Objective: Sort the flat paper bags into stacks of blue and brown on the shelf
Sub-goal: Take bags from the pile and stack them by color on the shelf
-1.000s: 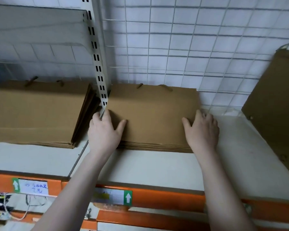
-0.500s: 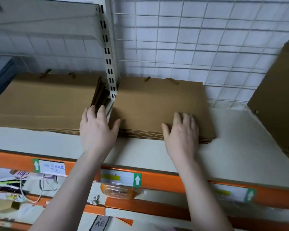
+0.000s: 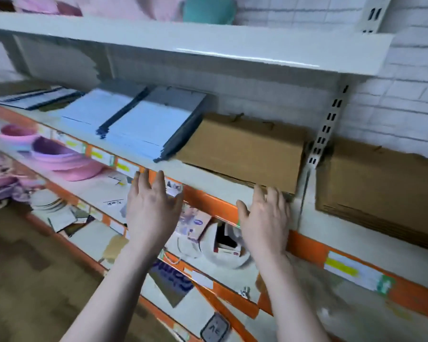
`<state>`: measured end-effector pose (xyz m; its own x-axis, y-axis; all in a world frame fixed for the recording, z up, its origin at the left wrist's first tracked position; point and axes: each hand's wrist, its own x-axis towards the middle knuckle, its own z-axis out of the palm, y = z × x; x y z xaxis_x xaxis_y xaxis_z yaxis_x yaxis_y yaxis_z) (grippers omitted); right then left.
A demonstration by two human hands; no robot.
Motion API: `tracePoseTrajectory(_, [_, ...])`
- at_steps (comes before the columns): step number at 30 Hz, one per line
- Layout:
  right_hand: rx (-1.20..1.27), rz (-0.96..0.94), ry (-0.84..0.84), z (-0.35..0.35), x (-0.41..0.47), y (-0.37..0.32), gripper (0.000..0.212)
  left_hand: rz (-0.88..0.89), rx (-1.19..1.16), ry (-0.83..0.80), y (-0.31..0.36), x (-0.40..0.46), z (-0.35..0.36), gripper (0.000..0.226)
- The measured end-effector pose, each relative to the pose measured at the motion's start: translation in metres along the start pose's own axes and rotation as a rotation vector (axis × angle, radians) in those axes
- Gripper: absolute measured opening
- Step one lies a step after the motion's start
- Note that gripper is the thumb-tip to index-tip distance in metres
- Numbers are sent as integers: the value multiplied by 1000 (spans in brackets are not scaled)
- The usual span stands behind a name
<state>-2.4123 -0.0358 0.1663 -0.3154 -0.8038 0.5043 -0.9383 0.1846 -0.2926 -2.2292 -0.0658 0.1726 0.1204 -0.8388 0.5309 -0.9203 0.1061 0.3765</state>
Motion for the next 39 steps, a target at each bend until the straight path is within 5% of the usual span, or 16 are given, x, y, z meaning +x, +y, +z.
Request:
tracePoseTrajectory(17, [231, -335, -91, 117, -9, -332, 50, -272, 217, 78, -320, 76, -92, 52])
tracePoseTrajectory(39, [342, -313, -207, 341, 177, -672, 53, -359, 221, 80, -621, 393, -44, 58])
